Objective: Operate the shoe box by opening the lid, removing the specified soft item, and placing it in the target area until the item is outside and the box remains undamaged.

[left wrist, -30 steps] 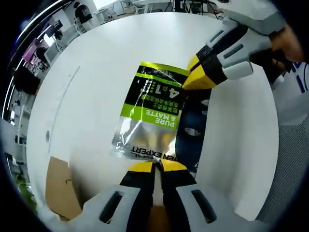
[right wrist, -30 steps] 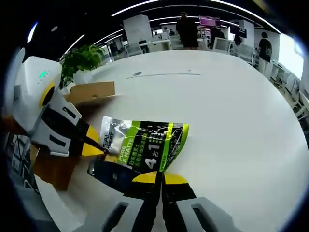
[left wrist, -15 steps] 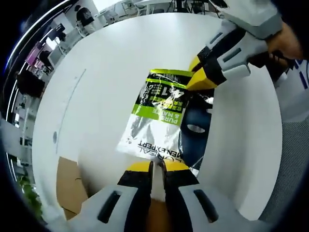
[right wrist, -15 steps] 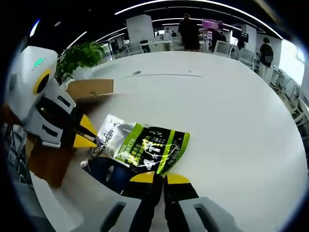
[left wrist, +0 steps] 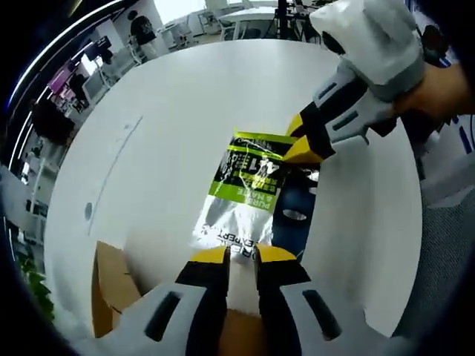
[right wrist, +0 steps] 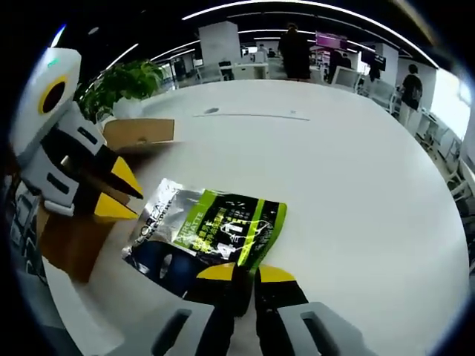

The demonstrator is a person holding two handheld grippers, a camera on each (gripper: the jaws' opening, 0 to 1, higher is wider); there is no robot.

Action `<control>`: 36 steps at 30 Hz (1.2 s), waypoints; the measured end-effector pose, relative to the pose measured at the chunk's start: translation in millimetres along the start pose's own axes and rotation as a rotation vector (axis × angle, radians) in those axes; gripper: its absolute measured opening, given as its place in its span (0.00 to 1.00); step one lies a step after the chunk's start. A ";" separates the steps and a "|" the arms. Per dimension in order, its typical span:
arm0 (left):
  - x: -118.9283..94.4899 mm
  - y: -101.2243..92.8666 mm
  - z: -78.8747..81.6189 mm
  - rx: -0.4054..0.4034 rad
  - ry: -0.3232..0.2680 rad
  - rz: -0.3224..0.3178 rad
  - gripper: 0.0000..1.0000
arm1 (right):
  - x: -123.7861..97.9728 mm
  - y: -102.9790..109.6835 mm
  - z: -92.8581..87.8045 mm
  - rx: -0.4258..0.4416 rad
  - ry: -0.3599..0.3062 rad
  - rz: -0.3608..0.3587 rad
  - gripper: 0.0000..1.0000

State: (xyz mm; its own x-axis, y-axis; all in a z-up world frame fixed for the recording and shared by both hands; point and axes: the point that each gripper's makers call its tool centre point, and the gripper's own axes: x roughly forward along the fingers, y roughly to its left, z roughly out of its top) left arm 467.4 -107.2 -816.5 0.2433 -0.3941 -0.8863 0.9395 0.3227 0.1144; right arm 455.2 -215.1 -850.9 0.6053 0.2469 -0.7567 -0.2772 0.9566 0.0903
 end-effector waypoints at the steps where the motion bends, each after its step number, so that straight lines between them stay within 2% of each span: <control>1: -1.1 -0.3 0.7 -0.011 -0.008 -0.004 0.12 | -0.4 -0.8 -0.4 -0.003 0.000 -0.002 0.04; 5: -7.5 -1.3 5.2 -0.057 -0.043 -0.016 0.13 | -1.3 -2.9 -1.5 -0.004 0.000 -0.004 0.04; 11: -23.2 1.5 13.3 -0.082 -0.097 -0.007 0.14 | -1.2 -2.7 0.2 -0.024 -0.001 -0.001 0.03; 19: -43.5 8.1 14.0 -0.127 -0.146 0.009 0.14 | 0.1 -1.8 1.3 -0.044 -0.003 0.008 0.03; 25: -53.7 11.0 7.6 -0.150 -0.160 0.020 0.15 | 0.6 4.7 3.3 -0.051 -0.002 0.017 0.03; 36: -73.0 18.7 -5.2 -0.204 -0.189 0.043 0.15 | -3.0 -1.6 1.4 -0.066 0.005 0.000 0.06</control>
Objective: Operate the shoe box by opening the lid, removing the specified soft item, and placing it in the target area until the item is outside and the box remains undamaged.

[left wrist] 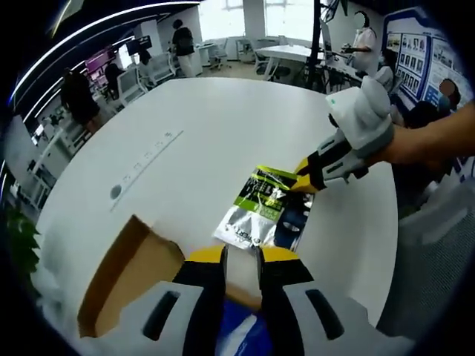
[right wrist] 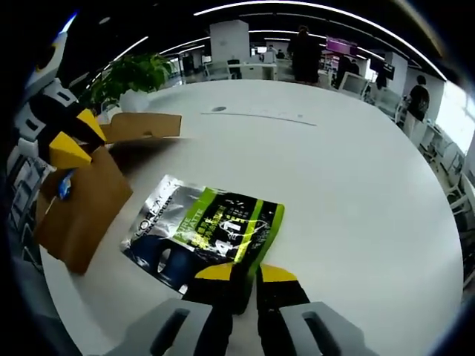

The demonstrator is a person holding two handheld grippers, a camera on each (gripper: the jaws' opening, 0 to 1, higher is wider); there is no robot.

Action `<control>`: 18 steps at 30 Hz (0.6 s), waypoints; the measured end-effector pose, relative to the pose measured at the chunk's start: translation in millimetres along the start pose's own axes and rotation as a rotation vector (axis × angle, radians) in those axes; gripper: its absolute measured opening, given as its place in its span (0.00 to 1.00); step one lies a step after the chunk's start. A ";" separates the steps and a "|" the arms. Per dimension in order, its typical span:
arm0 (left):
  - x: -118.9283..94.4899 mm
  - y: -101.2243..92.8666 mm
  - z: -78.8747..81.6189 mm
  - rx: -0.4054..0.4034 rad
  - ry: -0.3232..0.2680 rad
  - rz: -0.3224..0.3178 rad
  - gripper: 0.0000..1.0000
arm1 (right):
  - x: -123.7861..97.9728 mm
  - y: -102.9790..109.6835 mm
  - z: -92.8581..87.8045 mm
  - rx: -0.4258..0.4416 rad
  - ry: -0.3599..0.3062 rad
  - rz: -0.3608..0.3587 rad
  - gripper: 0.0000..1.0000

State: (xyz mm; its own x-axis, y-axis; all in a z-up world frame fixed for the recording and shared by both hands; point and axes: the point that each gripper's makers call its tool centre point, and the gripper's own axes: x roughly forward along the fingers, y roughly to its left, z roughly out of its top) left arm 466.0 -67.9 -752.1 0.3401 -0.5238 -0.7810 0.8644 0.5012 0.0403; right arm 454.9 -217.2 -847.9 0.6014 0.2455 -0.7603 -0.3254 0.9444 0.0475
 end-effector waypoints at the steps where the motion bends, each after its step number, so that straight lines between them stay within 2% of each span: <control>1: -1.4 0.7 -1.0 -0.001 -0.001 0.002 0.15 | -1.4 -1.1 0.2 -0.004 -0.002 -0.003 0.06; 10: -17.2 14.2 -19.5 -0.045 -0.003 0.032 0.16 | -17.6 -8.5 4.1 -0.022 -0.025 -0.008 0.08; 18: -36.2 31.2 -43.1 -0.100 0.003 0.073 0.17 | -31.1 -3.8 8.4 -0.038 -0.050 0.014 0.12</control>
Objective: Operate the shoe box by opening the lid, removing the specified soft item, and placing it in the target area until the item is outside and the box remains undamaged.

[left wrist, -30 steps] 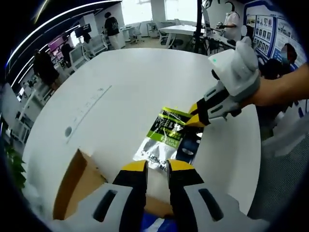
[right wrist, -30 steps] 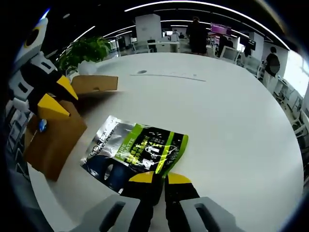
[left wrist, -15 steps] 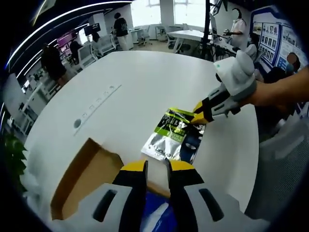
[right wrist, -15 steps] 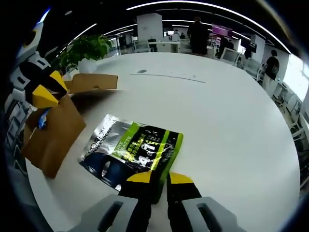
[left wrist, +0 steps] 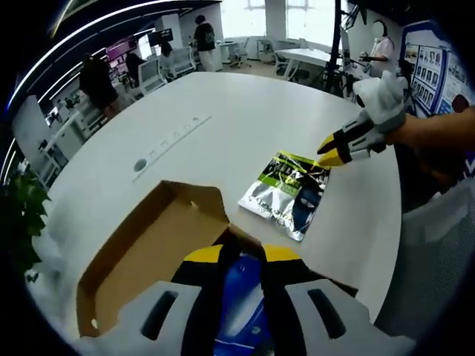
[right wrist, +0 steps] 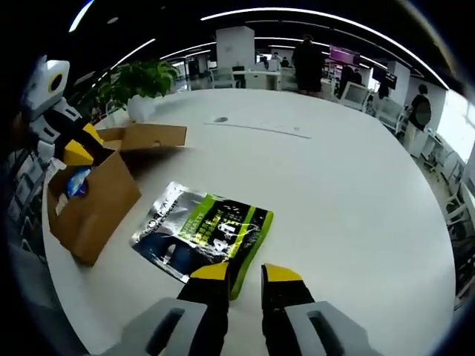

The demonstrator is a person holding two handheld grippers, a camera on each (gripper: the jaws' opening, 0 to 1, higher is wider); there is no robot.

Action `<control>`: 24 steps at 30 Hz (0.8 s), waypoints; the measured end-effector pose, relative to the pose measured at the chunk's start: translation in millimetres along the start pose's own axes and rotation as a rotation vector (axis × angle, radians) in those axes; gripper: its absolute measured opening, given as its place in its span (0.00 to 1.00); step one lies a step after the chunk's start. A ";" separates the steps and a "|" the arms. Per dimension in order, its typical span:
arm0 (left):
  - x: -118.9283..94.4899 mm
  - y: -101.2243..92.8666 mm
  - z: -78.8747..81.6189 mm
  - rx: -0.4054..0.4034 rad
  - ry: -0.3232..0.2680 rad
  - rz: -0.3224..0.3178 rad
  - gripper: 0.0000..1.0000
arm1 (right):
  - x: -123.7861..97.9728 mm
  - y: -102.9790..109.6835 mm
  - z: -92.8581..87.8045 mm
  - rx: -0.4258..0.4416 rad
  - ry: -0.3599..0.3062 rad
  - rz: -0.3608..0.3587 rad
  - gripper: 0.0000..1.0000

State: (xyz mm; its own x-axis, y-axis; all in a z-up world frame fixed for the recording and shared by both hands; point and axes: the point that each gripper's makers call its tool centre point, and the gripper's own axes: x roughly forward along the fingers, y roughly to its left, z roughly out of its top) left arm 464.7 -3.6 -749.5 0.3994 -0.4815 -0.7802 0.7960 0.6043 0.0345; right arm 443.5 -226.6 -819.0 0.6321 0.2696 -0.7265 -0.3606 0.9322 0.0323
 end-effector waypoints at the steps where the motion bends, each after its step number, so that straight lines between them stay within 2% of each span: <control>1: -2.3 2.1 -2.0 -0.004 0.000 0.006 0.17 | -1.0 1.2 1.0 -0.002 -0.003 0.005 0.13; 9: -22.8 19.9 -21.1 -0.058 -0.005 0.049 0.18 | -11.8 20.6 10.0 -0.017 -0.026 0.064 0.22; 20: -54.8 40.5 -59.5 -0.145 -0.010 0.115 0.18 | -30.5 60.8 29.2 -0.028 -0.073 0.180 0.34; 24: -68.0 44.9 -71.3 -0.170 -0.013 0.143 0.18 | -35.5 77.9 36.4 -0.037 -0.091 0.214 0.35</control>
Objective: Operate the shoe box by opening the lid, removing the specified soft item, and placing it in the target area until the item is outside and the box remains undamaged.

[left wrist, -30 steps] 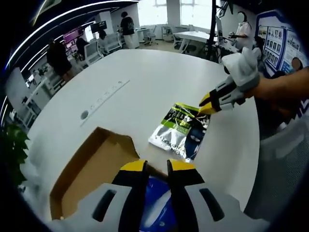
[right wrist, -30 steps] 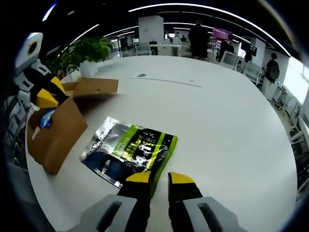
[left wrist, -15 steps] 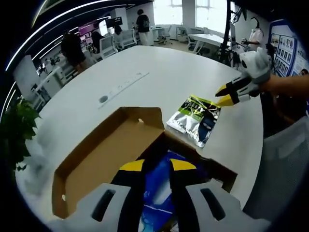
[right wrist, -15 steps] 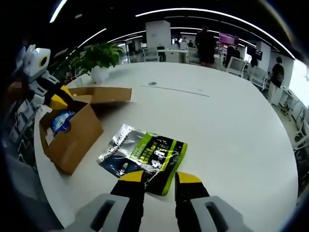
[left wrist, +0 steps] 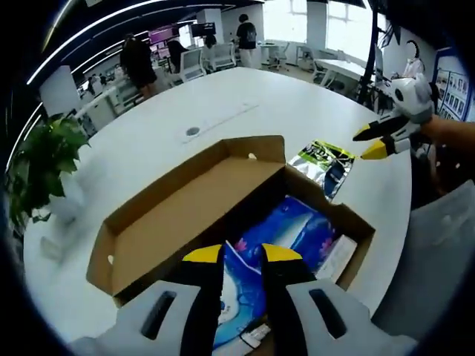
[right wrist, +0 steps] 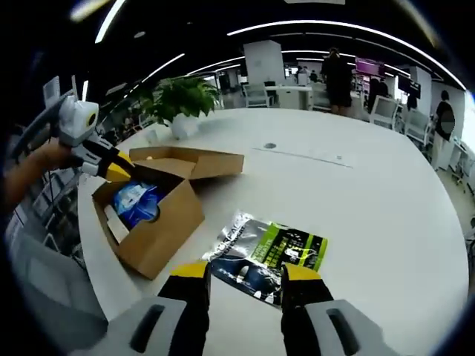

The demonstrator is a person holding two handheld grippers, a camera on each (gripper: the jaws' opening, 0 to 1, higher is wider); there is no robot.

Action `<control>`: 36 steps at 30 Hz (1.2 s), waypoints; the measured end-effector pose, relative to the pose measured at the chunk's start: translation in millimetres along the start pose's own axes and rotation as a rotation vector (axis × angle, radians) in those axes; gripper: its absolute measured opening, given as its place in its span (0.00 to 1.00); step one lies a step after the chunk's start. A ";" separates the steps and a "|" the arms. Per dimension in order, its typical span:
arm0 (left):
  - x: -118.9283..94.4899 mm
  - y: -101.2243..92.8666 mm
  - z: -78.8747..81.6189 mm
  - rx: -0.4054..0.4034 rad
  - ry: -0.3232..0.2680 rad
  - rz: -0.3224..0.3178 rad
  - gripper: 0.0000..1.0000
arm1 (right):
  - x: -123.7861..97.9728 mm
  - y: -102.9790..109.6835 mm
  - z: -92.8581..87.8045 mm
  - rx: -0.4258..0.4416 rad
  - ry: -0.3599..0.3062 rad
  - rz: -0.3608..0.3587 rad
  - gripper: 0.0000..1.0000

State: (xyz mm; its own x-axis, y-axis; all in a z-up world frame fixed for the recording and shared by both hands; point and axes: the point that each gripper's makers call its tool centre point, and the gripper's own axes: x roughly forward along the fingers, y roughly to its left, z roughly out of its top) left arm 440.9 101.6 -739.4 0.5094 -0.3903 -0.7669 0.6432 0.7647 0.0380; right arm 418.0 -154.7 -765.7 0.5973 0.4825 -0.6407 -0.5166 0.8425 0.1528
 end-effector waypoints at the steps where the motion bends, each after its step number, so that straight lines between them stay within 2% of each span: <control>1: -3.7 2.7 -2.9 -0.011 -0.003 0.006 0.18 | 0.3 5.5 2.5 0.000 -0.004 0.013 0.35; 11: -25.1 25.4 -34.1 -0.078 0.009 0.065 0.19 | 6.0 42.6 18.2 -0.029 -0.023 0.089 0.37; 20: -45.6 41.0 -55.5 -0.140 0.006 0.116 0.20 | 17.2 70.6 27.2 -0.052 -0.027 0.146 0.39; 36: -71.0 69.2 -94.6 -0.215 0.027 0.221 0.20 | 37.5 106.4 42.2 -0.094 -0.031 0.218 0.39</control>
State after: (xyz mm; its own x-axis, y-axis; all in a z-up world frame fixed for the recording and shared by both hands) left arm 395.1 230.7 -742.9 0.6061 -0.1906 -0.7722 0.3809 0.9218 0.0715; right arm 411.3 -36.8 -741.7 0.4832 0.6587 -0.5768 -0.6895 0.6923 0.2128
